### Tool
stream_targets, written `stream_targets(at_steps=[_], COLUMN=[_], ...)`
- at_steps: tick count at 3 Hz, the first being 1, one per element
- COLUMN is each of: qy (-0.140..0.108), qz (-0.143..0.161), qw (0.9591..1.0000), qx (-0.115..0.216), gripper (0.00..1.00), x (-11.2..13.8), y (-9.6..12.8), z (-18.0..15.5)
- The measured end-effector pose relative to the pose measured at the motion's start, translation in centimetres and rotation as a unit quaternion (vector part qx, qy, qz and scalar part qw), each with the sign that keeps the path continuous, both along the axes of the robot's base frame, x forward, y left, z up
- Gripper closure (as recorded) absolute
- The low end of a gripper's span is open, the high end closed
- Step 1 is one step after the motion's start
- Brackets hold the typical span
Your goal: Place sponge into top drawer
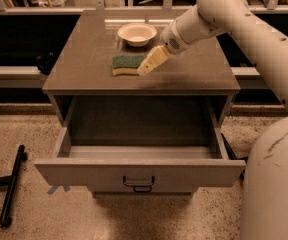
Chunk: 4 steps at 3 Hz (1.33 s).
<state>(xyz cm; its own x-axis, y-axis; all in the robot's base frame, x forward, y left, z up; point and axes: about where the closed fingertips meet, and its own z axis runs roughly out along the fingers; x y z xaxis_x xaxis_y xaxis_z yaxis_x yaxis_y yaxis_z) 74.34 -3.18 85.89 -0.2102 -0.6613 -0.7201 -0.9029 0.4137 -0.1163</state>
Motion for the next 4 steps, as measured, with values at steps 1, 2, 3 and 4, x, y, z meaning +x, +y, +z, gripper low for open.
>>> stream_targets(at_steps=[1, 2, 3, 4], qy=[0.008, 0.020, 0.026, 0.024], qz=[0.007, 0.022, 0.031, 0.032], qw=[0.9999, 0.9993, 0.9989, 0.9984], qx=[0.011, 0.021, 0.024, 0.039], gripper=[0.00, 0.02, 0.25, 0.48], x=[0.2, 0.1, 0.1, 0.2], y=[2.0, 4.4, 5.6, 5.8], z=[-1.3, -2.9, -3.7, -3.4])
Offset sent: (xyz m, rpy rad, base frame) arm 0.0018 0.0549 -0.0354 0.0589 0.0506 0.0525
